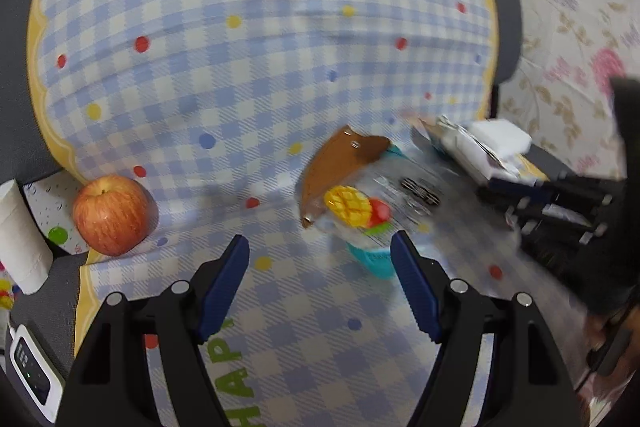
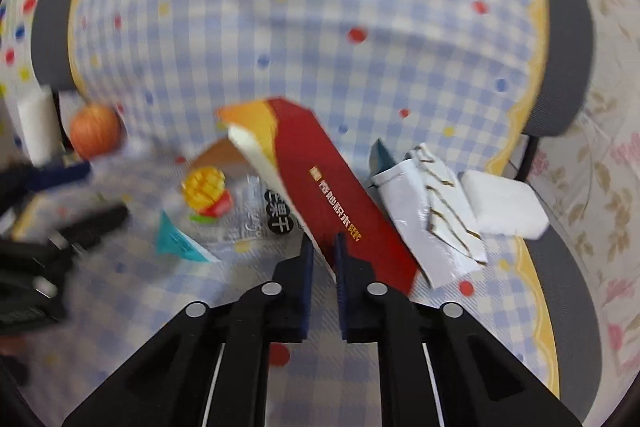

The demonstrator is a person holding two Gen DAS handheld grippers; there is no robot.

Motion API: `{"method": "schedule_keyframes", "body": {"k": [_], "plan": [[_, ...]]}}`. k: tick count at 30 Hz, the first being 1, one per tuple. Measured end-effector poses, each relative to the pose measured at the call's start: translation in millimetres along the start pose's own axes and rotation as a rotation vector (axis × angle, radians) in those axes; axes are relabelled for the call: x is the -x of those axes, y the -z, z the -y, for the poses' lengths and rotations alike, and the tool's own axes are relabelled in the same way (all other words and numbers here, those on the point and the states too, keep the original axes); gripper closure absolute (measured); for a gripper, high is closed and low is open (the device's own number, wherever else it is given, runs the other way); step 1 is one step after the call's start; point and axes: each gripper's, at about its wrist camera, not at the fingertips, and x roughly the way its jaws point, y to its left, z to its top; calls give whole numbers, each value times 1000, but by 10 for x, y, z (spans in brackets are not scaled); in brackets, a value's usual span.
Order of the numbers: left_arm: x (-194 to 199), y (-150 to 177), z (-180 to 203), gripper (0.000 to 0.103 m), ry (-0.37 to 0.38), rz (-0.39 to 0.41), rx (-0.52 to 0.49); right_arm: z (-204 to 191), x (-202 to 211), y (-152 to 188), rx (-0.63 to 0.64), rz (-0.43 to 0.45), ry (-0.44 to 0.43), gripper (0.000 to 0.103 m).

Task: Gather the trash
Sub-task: 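Grasp the red box with the right gripper and lift it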

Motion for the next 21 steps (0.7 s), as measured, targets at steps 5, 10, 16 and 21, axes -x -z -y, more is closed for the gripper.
{"method": "schedule_keyframes", "body": {"k": [5,10,16,21], "plan": [[-60,55,256,32,22,-45,-108,228,427,74,-106,68,-14,101],[-347,104,424,32,-47,-176,-180,402,629,172,-175,86,-40,102],[-492,57,355,34,-54,-200,-167,462,623,230,-191,94,-34,102],[-606,-32,482,42,-89,-173,-275,517,592,222,-211,100,-44,102]]}}
